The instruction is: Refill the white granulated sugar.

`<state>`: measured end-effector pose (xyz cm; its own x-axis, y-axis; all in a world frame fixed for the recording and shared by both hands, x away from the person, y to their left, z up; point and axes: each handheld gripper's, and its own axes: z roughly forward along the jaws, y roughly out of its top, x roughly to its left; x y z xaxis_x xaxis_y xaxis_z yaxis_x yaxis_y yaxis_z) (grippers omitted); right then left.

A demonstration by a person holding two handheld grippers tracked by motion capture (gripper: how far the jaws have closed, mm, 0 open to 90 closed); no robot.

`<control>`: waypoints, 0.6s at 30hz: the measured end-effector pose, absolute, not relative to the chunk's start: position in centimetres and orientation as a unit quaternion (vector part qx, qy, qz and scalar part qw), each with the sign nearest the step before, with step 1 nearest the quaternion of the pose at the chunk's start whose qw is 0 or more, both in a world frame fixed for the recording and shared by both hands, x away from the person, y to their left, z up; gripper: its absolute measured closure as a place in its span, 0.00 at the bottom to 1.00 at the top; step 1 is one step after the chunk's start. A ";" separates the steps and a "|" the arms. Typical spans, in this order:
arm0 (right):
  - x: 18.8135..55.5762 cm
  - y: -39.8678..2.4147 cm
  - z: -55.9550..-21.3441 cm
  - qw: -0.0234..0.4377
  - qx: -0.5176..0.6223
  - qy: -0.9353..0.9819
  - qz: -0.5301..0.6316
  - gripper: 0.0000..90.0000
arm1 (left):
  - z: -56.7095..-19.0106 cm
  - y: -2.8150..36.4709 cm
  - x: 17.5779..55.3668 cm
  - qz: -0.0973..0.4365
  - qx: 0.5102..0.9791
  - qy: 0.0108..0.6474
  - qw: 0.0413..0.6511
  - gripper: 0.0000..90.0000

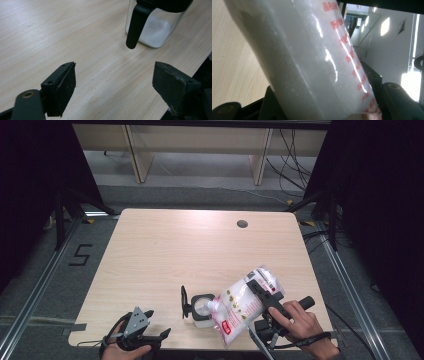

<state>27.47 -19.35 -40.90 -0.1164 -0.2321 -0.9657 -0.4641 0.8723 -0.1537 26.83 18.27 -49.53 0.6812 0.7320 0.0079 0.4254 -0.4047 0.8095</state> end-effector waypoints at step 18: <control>27.6 -19.4 -40.8 0.626 -0.246 0.734 0.094 0.53 | -49.6 18.2 26.8 0.186 0.812 0.360 0.421 0.20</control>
